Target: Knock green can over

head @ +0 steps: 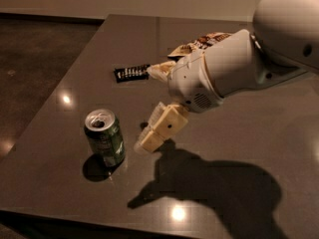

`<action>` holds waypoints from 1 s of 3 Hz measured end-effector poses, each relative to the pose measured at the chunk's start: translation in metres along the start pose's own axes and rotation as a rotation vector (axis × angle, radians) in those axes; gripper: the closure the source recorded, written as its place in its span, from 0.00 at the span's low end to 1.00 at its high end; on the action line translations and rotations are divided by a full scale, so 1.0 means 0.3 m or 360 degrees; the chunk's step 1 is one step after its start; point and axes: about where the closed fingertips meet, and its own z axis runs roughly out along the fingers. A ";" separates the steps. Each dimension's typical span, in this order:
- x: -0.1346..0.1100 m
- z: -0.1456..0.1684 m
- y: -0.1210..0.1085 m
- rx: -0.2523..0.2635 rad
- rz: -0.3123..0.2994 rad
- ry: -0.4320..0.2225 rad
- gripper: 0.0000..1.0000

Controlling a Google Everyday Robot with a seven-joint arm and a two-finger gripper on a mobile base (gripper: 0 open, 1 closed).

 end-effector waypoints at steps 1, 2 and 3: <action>-0.028 0.068 0.022 -0.0028 -0.0085 -0.0054 0.00; -0.036 0.135 0.060 -0.0069 -0.0158 -0.0057 0.00; -0.036 0.193 0.091 -0.0134 -0.0202 -0.0024 0.00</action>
Offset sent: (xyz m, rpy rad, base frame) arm -0.0193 0.0596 -0.0386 0.0105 -0.0678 0.1566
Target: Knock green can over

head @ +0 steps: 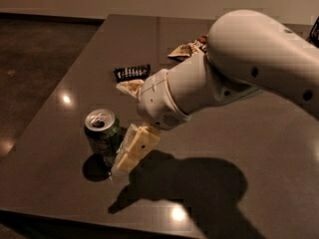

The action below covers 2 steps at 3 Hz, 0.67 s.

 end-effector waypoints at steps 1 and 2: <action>0.001 0.052 0.012 -0.0076 -0.0015 0.0027 0.00; -0.003 0.088 0.014 -0.0148 -0.0021 0.0052 0.17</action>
Offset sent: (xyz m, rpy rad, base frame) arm 0.0007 0.0295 -0.0261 -0.0753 0.0841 0.1112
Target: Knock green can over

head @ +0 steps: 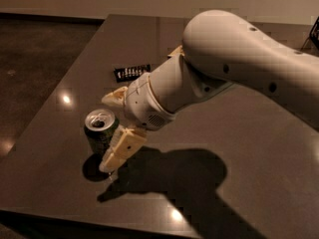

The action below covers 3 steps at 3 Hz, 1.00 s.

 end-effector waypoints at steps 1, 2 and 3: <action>-0.001 0.021 -0.001 -0.0068 0.0007 0.0014 0.41; 0.000 0.012 -0.002 -0.0109 0.0022 0.0003 0.64; 0.017 -0.049 -0.033 -0.0105 0.0065 0.0047 0.86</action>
Offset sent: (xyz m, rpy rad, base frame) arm 0.0046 -0.0037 -0.0019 -0.0068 0.0907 0.0522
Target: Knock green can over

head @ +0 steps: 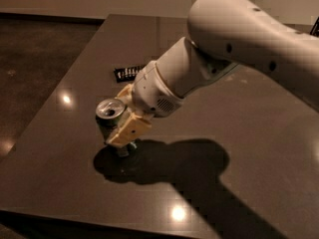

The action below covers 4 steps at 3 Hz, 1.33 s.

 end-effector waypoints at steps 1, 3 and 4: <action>0.045 -0.119 -0.064 0.0073 0.0092 0.0169 1.00; 0.216 -0.303 -0.144 0.0184 0.0284 0.0632 1.00; 0.267 -0.371 -0.144 0.0231 0.0295 0.0801 1.00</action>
Offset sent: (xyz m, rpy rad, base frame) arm 0.0763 -0.1254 0.0201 -0.4667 0.0128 -0.2908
